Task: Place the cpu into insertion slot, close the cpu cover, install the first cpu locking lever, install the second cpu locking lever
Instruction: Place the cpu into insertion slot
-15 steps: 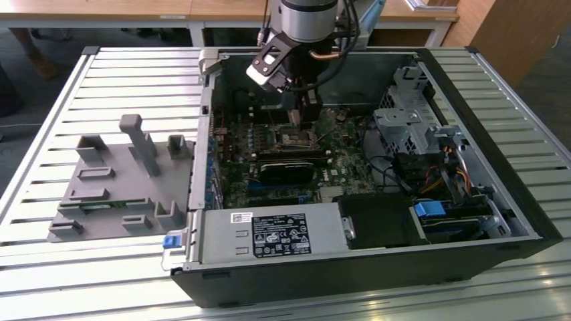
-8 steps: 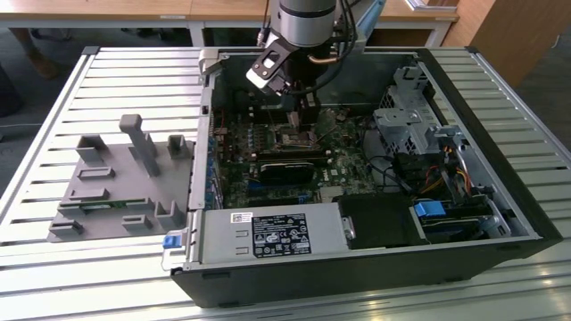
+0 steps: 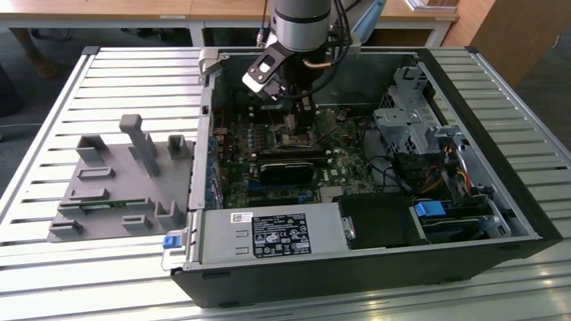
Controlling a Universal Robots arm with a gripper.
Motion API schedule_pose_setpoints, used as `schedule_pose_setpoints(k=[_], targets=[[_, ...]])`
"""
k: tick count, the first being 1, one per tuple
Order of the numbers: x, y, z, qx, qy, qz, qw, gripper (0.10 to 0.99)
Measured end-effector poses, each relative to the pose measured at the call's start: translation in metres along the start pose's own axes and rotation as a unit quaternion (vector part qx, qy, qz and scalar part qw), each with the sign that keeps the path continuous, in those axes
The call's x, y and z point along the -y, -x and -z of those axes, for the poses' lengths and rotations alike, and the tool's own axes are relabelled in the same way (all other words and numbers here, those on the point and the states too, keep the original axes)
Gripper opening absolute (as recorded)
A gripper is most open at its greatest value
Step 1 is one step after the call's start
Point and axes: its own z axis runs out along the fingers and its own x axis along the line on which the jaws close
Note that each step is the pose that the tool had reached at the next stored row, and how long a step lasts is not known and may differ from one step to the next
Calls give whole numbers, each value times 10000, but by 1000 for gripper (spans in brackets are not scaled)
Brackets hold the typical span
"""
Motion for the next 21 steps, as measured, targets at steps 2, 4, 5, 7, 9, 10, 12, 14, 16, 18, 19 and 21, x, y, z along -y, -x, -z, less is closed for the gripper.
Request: schedule_pose_setpoints(k=[2,4,5,7,9,10,12,14,16,18,19,21], targets=[[3,-16,-24,3,-1,-12,10000,541],[9,-33,-58,4,1,-67,10000,541],[13,-39,-71,6,2,-104,9999,541],[24,-47,-101,11,2,-151,9999,541],[29,-54,-131,11,3,-156,9999,541],[29,-55,-142,11,3,-156,9999,541],[30,-55,-156,11,3,-156,9999,541],[31,-55,-165,11,3,-156,9999,541],[32,-55,-170,12,2,-156,9999,541],[32,-55,-175,15,2,-156,9999,541],[32,-55,-178,16,2,-156,9999,541],[33,-60,-183,14,3,-156,9999,541]])
